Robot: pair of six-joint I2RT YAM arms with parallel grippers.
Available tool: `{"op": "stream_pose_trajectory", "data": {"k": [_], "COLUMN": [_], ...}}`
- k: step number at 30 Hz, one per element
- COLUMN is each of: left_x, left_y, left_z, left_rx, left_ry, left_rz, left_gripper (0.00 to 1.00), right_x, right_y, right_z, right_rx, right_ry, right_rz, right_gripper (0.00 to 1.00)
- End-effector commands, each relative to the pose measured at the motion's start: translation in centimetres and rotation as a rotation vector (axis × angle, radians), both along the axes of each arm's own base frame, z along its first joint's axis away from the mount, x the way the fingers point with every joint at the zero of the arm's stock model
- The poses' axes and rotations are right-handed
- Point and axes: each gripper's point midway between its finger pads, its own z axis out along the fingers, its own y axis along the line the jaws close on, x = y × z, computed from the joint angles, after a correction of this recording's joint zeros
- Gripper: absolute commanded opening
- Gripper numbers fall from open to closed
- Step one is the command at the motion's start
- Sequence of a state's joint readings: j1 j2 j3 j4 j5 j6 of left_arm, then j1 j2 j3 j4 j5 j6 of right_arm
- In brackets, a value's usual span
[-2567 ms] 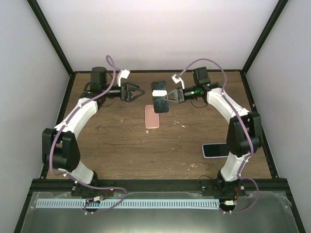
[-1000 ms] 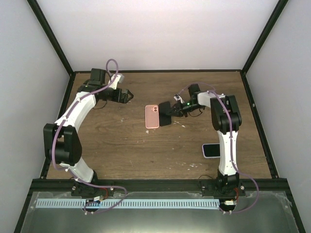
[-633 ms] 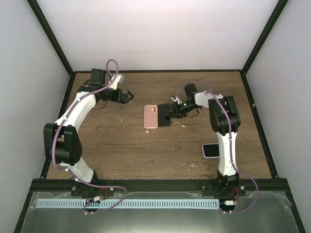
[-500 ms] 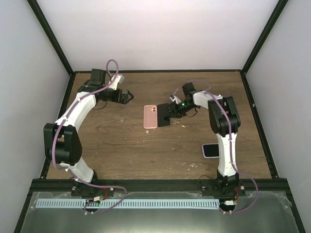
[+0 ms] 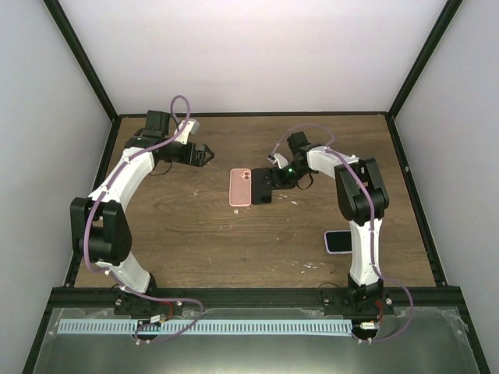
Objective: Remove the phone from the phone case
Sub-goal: Place the phone at the center of the board.
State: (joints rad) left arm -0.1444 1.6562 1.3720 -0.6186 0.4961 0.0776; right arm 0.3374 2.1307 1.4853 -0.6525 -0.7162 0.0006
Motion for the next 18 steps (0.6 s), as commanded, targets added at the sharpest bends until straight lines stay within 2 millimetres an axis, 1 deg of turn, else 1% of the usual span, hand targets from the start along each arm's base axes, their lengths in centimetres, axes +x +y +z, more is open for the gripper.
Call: {"op": "stream_pose_trajectory", "data": {"k": [1,3,5,6,7,10,16,18], "left_x": [0.5,0.4,0.2,0.1,-0.1,-0.6,-1.6,-1.8], "left_y": [0.3,0.3,0.4,0.3,0.2,0.0,0.0,-0.2], "left_z": [-0.3,-0.2,0.1,0.2,0.3,0.4,-0.1,-0.3], "left_rx": [-0.005,-0.006,-0.013,-0.02,-0.029,-0.041,-0.033,-0.033], "left_ry": [-0.006,-0.019,-0.041,-0.046,-0.052,-0.058,-0.086,-0.086], "left_rz": [0.021,0.026,0.034,0.031,0.027,0.014,0.017,0.016], "left_gripper": [1.0,1.0,1.0,1.0,1.0,1.0,1.0,1.0], "right_x": [-0.4,-0.6,-0.8,-0.9,-1.2,-2.6,-5.7,-6.5], "right_y": [-0.8,-1.1,-1.7,-2.2,-2.6,-5.0,-11.5,-13.3], "right_z": [0.4,1.2,2.0,2.9,3.3,4.1,5.1,5.6], "right_rx": [-0.057,-0.066,-0.091,-0.102,-0.113,-0.166,-0.208,-0.229], "right_ry": [-0.071,-0.117,-0.167,-0.199,-0.223,-0.246,-0.181,-0.177], "right_rz": [0.053,0.079,0.104,0.114,0.136,0.173,0.162,0.158], "right_gripper": [0.75,0.84,0.92,0.96,0.98,1.0,1.0,1.0]}}
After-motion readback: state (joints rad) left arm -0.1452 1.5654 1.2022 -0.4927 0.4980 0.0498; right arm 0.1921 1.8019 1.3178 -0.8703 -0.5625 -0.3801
